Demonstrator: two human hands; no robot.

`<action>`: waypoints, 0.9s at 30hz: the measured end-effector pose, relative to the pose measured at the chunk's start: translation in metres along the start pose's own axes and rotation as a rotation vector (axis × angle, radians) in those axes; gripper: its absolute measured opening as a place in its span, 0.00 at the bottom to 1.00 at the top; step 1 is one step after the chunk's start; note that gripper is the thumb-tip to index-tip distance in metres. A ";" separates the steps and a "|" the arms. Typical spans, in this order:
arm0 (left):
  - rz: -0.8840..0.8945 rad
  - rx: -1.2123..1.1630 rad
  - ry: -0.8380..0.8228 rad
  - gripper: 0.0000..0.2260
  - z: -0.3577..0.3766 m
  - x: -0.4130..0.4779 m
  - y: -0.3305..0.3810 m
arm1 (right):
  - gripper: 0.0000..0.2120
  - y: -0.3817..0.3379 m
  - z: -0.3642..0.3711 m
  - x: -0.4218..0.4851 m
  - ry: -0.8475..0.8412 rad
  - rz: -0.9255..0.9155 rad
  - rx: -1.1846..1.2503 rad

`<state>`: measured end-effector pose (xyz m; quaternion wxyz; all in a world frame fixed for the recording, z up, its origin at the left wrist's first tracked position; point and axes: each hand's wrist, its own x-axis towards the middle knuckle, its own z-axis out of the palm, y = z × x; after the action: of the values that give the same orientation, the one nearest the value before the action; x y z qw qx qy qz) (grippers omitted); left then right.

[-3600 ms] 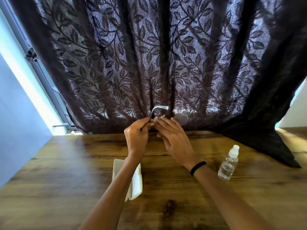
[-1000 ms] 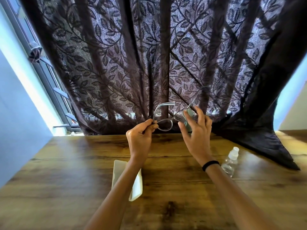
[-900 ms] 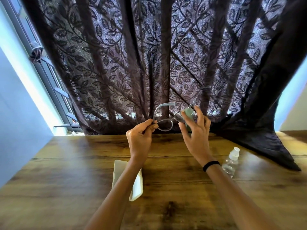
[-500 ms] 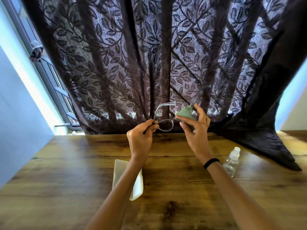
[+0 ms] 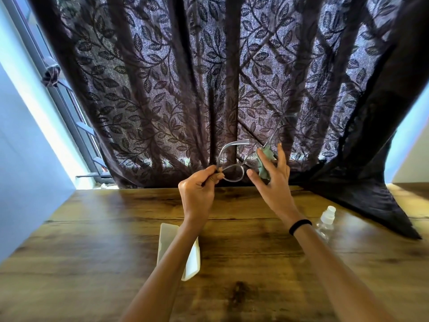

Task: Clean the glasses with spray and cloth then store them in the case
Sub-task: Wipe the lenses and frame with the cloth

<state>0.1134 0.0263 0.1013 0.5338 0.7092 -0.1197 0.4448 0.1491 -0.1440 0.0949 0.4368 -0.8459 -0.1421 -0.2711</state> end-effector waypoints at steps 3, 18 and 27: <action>0.007 -0.003 0.008 0.08 -0.001 0.000 0.000 | 0.24 -0.001 0.000 -0.001 -0.040 -0.022 0.039; -0.001 0.018 0.040 0.08 -0.003 -0.003 -0.003 | 0.20 0.007 -0.011 -0.003 0.130 -0.080 0.051; -0.086 -0.007 0.128 0.09 -0.003 0.000 -0.011 | 0.14 0.006 -0.019 -0.010 0.252 -0.042 0.182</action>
<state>0.1187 0.0336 0.0941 0.5613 0.6821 -0.0562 0.4653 0.1379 -0.1632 0.0943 0.5203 -0.7588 -0.1280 -0.3703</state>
